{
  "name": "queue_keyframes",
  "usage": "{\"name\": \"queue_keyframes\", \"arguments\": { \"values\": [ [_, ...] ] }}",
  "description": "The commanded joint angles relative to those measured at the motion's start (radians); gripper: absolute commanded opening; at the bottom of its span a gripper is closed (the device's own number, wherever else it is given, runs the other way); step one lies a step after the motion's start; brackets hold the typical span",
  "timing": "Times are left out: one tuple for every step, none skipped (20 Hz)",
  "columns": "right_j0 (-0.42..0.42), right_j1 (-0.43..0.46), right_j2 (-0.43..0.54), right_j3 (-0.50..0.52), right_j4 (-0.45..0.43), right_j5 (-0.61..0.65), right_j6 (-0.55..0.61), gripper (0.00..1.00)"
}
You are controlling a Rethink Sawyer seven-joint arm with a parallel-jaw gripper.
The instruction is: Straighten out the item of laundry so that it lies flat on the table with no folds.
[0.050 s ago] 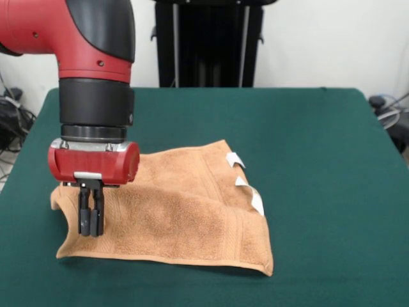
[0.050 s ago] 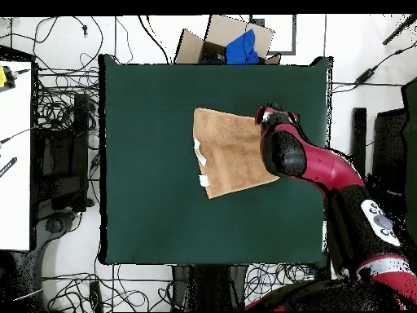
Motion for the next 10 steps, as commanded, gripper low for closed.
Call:
{"name": "queue_keyframes", "arguments": {
  "values": [
    [-0.013,0.001,0.041,0.043,-0.074,0.041,0.055,0.0],
    [-0.02,-0.002,0.045,0.048,-0.076,0.043,0.053,0.0],
    [-0.026,-0.004,0.05,0.052,-0.076,0.047,0.05,0.0],
    [-0.032,-0.005,0.055,0.055,-0.077,0.05,0.047,0.0],
    [-0.034,-0.005,0.058,0.056,-0.078,0.05,0.046,0.0],
    [-0.038,-0.005,0.06,0.057,-0.078,0.051,0.046,0.0],
    [-0.041,-0.004,0.063,0.058,-0.078,0.051,0.046,0.0],
    [-0.044,-0.003,0.066,0.056,-0.08,0.052,0.043,0.0],
    [-0.048,-0.001,0.071,0.054,-0.09,0.051,0.041,1.0],
    [-0.048,-0.002,0.069,0.055,-0.089,0.047,0.046,1.0]
  ]
}}
